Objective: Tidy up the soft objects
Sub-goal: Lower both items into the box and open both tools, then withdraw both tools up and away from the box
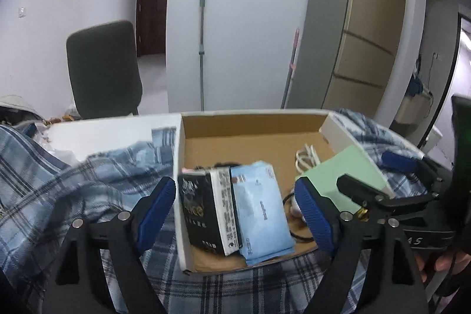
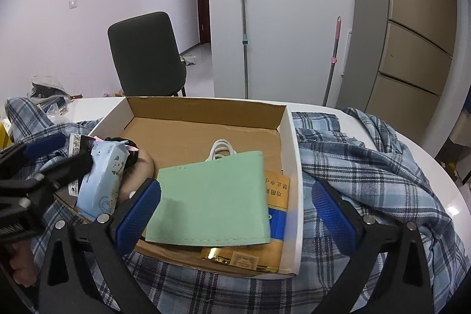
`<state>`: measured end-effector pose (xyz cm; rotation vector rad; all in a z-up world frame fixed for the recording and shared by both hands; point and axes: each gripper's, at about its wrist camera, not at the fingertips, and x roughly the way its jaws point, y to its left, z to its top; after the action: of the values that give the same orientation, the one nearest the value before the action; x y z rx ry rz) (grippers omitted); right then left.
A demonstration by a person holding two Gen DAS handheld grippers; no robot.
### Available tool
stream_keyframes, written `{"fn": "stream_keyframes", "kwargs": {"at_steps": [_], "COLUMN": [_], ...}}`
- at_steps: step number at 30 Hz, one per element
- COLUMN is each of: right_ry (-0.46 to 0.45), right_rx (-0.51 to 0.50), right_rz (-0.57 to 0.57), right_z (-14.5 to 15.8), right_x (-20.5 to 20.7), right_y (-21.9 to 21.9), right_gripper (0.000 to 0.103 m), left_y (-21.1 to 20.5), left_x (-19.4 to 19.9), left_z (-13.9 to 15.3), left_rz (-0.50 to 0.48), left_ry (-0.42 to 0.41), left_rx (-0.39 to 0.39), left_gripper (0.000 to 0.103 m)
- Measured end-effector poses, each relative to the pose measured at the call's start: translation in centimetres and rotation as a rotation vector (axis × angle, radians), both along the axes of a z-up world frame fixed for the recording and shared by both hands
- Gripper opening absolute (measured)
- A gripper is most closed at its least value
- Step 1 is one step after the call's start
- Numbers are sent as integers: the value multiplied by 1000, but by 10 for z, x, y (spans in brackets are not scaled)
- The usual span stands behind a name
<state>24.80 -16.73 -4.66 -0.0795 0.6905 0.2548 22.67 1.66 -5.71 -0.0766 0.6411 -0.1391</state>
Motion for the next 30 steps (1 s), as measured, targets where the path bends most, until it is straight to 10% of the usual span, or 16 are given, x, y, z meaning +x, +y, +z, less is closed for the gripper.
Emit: {"fn": "stream_keyframes", "kwargs": {"at_steps": [21, 30], "right_ry": [-442, -550], "right_rx": [89, 117], "right_rz": [-29, -13], "right_z": [141, 135], "right_x": [-97, -168], "right_y": [-29, -36], "right_gripper": [103, 103], "left_y": [7, 4], "left_x": [-125, -186], "left_z": [140, 142], "left_rz": [56, 55], "left_ry": [-514, -587], "left_rx": [62, 64], "left_gripper": [103, 103]}}
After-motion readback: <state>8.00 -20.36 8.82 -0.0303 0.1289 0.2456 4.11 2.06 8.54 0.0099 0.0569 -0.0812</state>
